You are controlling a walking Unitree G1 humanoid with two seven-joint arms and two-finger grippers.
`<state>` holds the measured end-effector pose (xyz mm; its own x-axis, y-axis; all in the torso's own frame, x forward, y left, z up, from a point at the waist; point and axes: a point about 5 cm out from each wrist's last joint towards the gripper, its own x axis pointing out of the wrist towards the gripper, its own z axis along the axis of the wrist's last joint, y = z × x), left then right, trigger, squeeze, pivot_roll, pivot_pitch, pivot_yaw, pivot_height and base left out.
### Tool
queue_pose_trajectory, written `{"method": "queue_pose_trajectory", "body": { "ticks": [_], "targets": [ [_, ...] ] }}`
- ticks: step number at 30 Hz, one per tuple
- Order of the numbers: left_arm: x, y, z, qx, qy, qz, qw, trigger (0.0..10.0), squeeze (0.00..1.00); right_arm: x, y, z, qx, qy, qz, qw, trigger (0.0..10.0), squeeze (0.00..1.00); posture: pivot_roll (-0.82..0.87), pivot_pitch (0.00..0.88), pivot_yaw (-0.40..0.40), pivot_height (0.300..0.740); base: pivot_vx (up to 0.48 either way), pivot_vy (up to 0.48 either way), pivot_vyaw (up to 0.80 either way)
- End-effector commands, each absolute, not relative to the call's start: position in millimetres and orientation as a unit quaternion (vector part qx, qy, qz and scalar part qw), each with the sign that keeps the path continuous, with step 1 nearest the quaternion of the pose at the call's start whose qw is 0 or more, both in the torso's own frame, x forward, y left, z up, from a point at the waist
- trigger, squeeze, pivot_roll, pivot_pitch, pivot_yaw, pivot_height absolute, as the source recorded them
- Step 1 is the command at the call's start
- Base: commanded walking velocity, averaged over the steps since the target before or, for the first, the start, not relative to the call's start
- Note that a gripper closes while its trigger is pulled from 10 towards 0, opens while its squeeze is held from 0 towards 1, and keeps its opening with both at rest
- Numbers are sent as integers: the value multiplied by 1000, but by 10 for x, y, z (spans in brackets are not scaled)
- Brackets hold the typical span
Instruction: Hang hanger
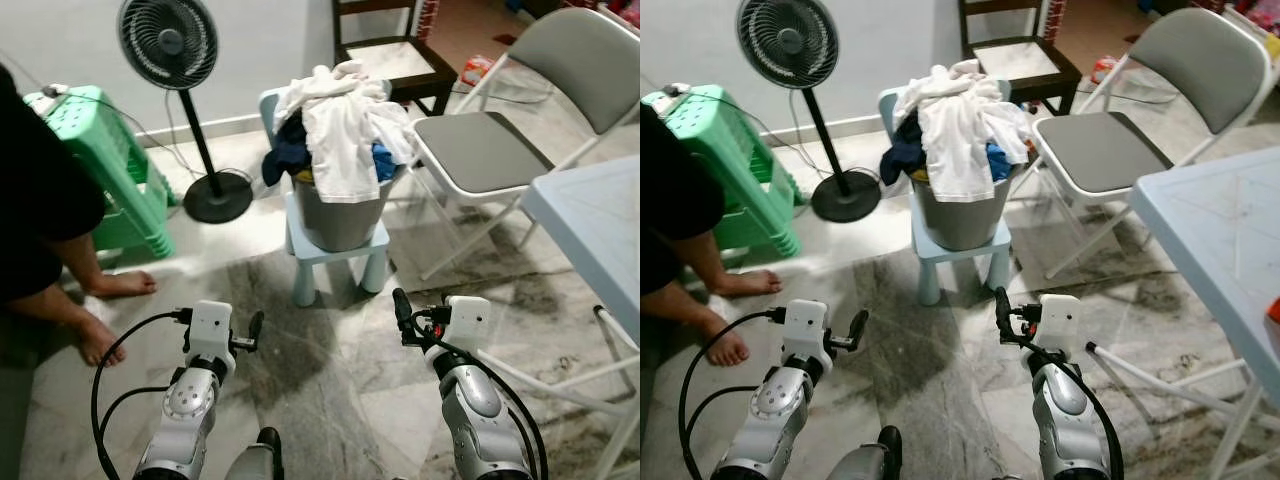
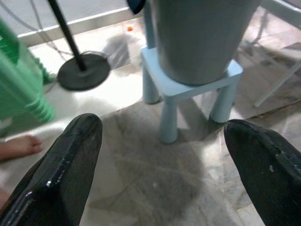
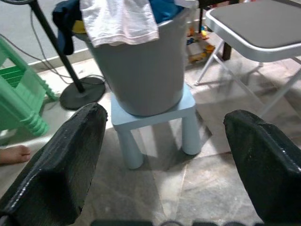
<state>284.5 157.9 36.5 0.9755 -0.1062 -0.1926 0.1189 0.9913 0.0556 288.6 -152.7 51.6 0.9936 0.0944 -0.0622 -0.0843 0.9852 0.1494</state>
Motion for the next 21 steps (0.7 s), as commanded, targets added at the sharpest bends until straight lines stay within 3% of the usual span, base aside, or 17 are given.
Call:
{"method": "queue_pose_trajectory", "body": {
  "ticks": [1, 21],
  "targets": [
    [2808, 1586, 308, 39, 108, -65, 991, 10000, 0, 2858, -1545, 483, 77, 43, 40, 995, 10000, 0, 140, 221, -12, 740, 0, 0, 0],
    [2830, 1509, 458, 3, 65, -103, 993, 10000, 0, 2862, -1554, 542, 68, 29, 46, 996, 10000, 0, 141, 228, -16, 740, 0, 0, 0]
  ]
}}
